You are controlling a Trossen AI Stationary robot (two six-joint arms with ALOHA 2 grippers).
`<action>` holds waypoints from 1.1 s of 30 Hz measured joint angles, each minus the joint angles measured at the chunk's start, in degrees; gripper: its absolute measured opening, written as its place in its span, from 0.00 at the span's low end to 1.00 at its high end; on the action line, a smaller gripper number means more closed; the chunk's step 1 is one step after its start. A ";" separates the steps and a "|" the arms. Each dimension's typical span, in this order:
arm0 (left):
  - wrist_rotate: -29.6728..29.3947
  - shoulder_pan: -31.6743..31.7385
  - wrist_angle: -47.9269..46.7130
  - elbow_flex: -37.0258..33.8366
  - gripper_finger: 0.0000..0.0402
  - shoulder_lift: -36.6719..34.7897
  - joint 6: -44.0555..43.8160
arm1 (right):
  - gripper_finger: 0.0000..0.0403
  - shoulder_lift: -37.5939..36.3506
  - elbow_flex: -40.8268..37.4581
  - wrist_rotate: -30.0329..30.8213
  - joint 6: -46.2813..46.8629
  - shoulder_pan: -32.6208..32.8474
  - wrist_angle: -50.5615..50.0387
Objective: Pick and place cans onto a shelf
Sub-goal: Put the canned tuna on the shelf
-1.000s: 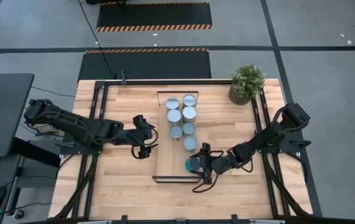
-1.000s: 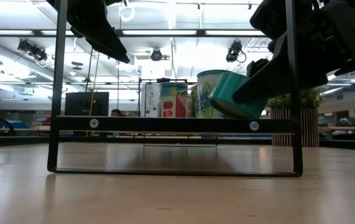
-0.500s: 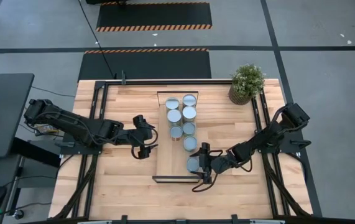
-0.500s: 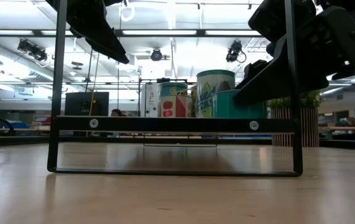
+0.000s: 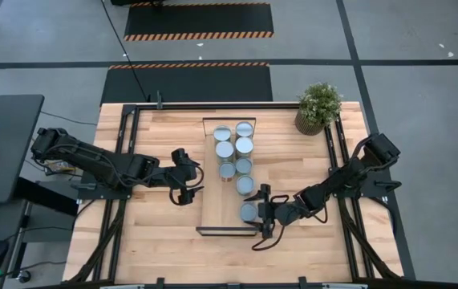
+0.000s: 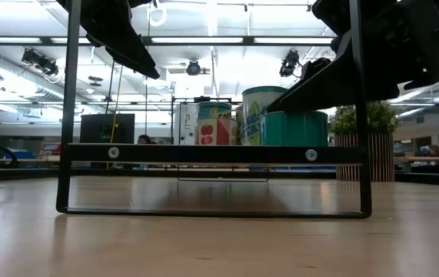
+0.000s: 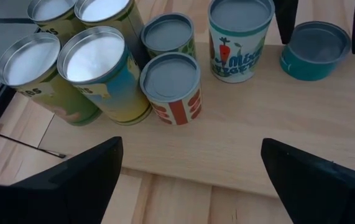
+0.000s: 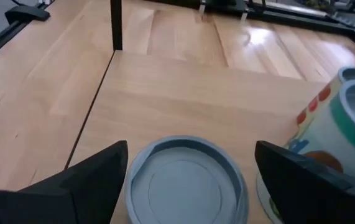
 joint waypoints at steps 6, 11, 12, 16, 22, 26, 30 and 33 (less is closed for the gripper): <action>0.02 0.00 0.01 0.00 0.96 0.02 -0.73 | 0.89 -2.44 0.00 0.45 -1.51 0.00 -1.45; 0.00 0.00 -0.01 0.00 0.96 0.00 -0.71 | 0.89 -7.63 0.00 1.67 -4.98 0.70 -5.91; 0.00 -0.01 -0.01 0.00 0.96 0.00 -0.69 | 0.89 -8.50 0.00 1.89 -5.37 0.88 -7.30; 0.01 -0.01 -0.03 0.00 0.96 0.00 -0.69 | 0.89 -11.56 0.00 2.82 -5.63 1.44 -14.23; 0.02 0.00 -0.03 0.00 0.96 0.00 -0.56 | 0.89 -12.62 0.00 3.12 -5.17 4.06 -21.41; 0.02 -0.01 -0.01 0.00 0.96 0.00 -0.56 | 0.89 -12.48 0.00 10.28 -5.21 7.39 -23.18; 0.02 -0.02 -0.01 0.00 0.96 0.02 -0.73 | 0.87 -12.37 0.00 14.97 -4.47 9.10 -24.10; 0.02 -0.01 0.00 -0.01 0.96 0.00 -0.73 | 0.86 -12.20 -1.33 15.79 -2.50 8.75 -24.70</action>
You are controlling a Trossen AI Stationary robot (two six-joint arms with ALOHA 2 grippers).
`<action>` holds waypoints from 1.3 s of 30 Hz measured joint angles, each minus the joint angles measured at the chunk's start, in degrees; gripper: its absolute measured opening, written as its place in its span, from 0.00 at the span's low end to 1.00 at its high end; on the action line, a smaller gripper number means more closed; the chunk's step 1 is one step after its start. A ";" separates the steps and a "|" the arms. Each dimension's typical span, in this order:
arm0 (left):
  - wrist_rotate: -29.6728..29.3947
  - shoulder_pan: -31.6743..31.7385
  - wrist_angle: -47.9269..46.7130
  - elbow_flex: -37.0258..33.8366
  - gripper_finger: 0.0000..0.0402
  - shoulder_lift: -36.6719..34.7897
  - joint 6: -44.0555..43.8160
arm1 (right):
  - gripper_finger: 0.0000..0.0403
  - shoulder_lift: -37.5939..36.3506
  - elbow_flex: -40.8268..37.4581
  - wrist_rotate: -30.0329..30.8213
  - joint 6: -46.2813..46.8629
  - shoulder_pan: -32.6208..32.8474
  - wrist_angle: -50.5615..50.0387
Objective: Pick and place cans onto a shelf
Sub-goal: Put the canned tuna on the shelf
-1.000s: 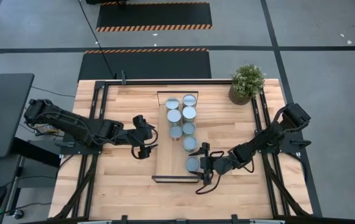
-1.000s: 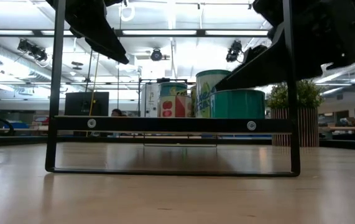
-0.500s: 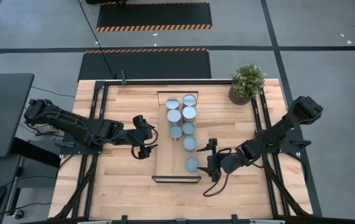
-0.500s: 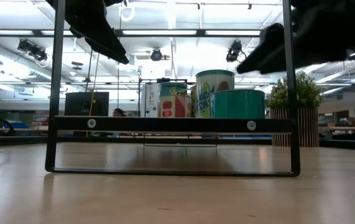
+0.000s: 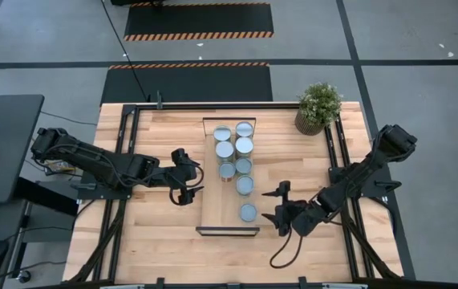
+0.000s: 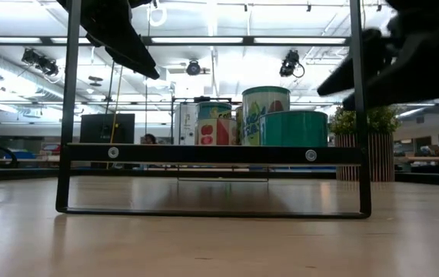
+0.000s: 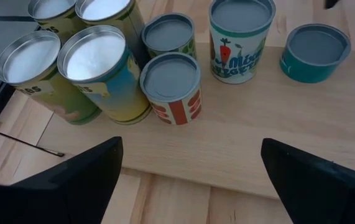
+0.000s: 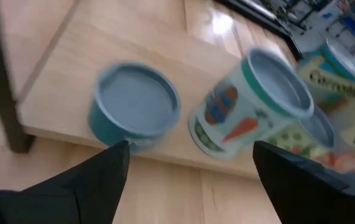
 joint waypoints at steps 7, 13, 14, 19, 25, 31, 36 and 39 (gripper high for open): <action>0.00 0.00 0.01 0.01 0.96 0.00 0.01 | 0.86 0.00 -5.85 0.04 1.21 -1.87 9.43; 0.00 0.01 0.01 0.01 0.96 0.00 -0.02 | 0.86 0.02 -7.56 -0.49 -1.03 -3.10 13.77; 0.00 -0.01 0.02 0.01 0.96 0.01 -0.02 | 0.86 0.04 -7.59 -0.61 -1.00 -3.17 13.77; 0.00 0.00 0.01 0.01 0.96 0.00 -0.21 | 0.86 0.04 -7.59 -1.27 -0.76 -3.42 14.75; -0.01 0.00 0.10 0.01 0.96 0.00 -0.24 | 0.86 4.15 -7.59 -1.22 0.34 -3.35 17.77; -0.02 0.01 0.01 0.01 0.96 0.02 -0.55 | 0.86 8.03 -7.59 0.49 -0.69 -3.35 22.71; 0.00 -0.01 0.00 0.00 0.96 0.00 -0.65 | 0.86 8.25 -7.59 0.49 -2.03 -3.42 24.65; 0.00 0.01 -0.01 0.00 0.96 0.00 -0.66 | 0.86 8.26 -7.59 0.68 -2.34 -3.41 24.35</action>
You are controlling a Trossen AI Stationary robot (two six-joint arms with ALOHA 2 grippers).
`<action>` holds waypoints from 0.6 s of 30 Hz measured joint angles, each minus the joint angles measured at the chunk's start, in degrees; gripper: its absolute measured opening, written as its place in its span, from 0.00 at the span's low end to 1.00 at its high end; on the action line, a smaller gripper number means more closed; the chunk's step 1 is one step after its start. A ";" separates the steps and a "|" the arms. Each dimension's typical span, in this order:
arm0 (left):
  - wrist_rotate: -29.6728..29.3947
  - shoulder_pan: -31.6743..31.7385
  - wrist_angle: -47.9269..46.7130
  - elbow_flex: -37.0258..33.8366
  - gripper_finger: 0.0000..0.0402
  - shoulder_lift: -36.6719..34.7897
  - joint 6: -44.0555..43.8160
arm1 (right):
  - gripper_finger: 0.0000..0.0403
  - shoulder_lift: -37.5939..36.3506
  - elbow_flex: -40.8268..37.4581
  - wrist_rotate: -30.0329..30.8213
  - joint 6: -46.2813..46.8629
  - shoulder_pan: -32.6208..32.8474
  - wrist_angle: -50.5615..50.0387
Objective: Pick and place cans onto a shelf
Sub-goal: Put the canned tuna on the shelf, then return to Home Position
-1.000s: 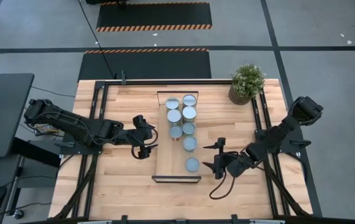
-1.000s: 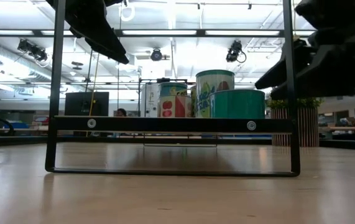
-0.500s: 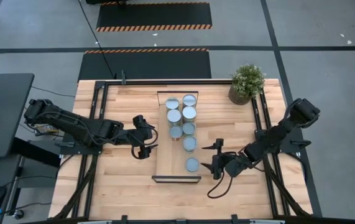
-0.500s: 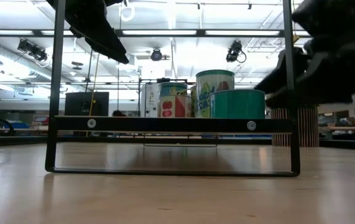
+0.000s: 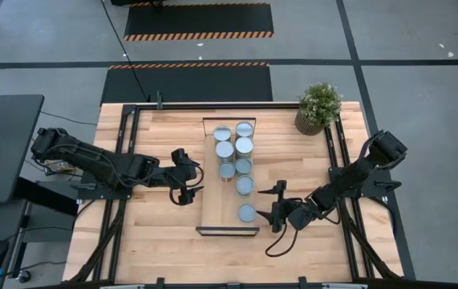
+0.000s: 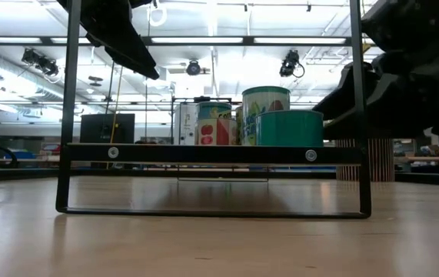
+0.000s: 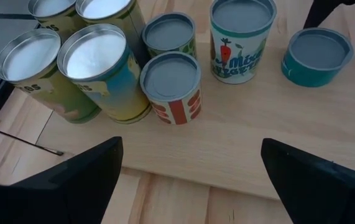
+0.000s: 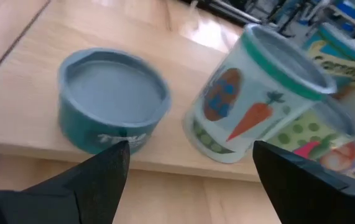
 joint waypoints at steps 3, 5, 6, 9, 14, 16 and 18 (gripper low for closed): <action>0.01 -0.03 0.00 0.01 0.96 0.00 -0.02 | 0.86 -1.17 0.05 1.77 -0.46 0.02 0.33; 1.07 -0.38 0.23 -0.01 0.96 0.02 0.60 | 0.86 -3.30 0.45 1.82 -1.66 0.03 0.59; 1.24 -0.60 0.91 -0.02 0.96 0.00 1.86 | 0.86 -4.50 0.47 1.89 -2.08 0.07 0.44; 1.67 -1.32 1.46 -0.04 0.96 -1.71 4.39 | 0.86 -8.41 0.44 3.04 -2.45 0.07 -4.99; 2.78 -1.13 1.63 -0.04 0.96 -6.97 5.66 | 0.86 -16.73 0.39 1.52 0.03 -0.34 -13.81; 2.85 -1.14 3.56 -0.91 0.96 -9.35 7.14 | 0.86 -19.66 -0.27 0.40 0.03 -0.94 -15.67; 3.05 -1.14 7.21 -3.55 0.96 -12.04 8.36 | 0.86 -22.80 -1.62 -1.31 -0.17 -1.97 -15.62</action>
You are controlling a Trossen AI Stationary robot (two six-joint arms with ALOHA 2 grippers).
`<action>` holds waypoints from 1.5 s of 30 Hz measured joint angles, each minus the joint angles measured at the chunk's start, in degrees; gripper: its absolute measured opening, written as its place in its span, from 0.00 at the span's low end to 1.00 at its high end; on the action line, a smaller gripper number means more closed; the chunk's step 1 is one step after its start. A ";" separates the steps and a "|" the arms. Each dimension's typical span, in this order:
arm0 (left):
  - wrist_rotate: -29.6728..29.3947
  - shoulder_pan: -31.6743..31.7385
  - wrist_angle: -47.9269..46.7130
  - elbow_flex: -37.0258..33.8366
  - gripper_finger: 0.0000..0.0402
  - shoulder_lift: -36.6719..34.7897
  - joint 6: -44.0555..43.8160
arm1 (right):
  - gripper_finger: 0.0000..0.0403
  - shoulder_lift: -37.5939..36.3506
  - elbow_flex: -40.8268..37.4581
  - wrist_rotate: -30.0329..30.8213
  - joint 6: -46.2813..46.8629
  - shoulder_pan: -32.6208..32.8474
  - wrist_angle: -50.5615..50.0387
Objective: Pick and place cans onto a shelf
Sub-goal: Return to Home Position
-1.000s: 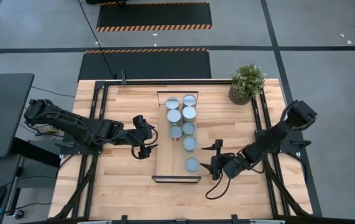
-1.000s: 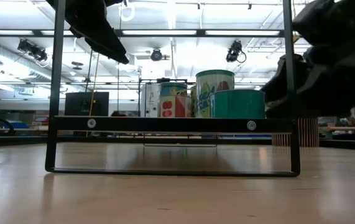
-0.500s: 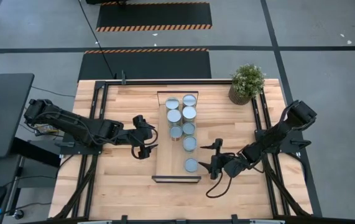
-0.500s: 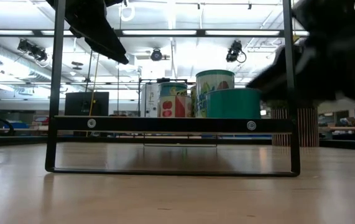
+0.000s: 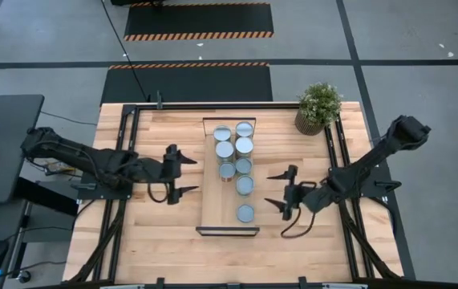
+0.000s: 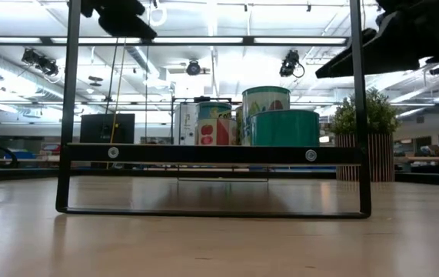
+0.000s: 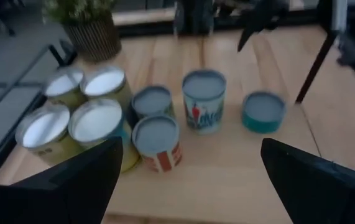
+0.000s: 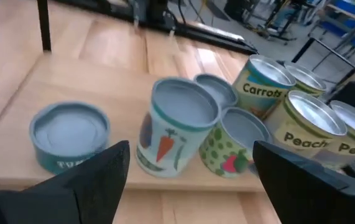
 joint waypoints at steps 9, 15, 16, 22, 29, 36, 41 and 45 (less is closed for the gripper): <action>4.31 6.43 13.27 -13.59 0.96 -11.57 1.67 | 0.86 -12.17 -8.59 -10.98 -3.47 -7.87 9.74; 7.79 11.95 16.67 -18.51 0.96 -19.33 3.05 | 0.86 -18.01 -9.13 -19.55 -6.12 -14.85 8.54; 7.83 12.49 17.60 -19.12 0.96 -20.28 3.16 | 0.86 -19.11 -9.17 -20.94 -6.53 -16.06 7.76; 6.65 14.38 17.11 -23.69 0.96 -27.70 3.67 | 0.86 -25.31 -9.11 -26.19 -7.28 -22.78 5.42; 4.34 14.43 22.68 -30.11 0.96 -34.18 4.16 | 0.86 -33.08 -9.98 -26.12 -8.03 -25.67 0.70; 4.20 14.53 26.59 -35.99 0.96 -39.91 5.92 | 0.86 -42.07 -15.19 -26.00 -8.12 -28.33 2.15; 4.66 14.53 27.30 -38.50 0.96 -44.72 8.39 | 0.86 -47.57 -16.58 -25.84 -8.54 -30.45 1.35; 4.43 14.53 27.60 -40.24 0.96 -47.47 8.41 | 0.86 -52.00 -16.58 -22.69 -9.30 -32.03 -2.45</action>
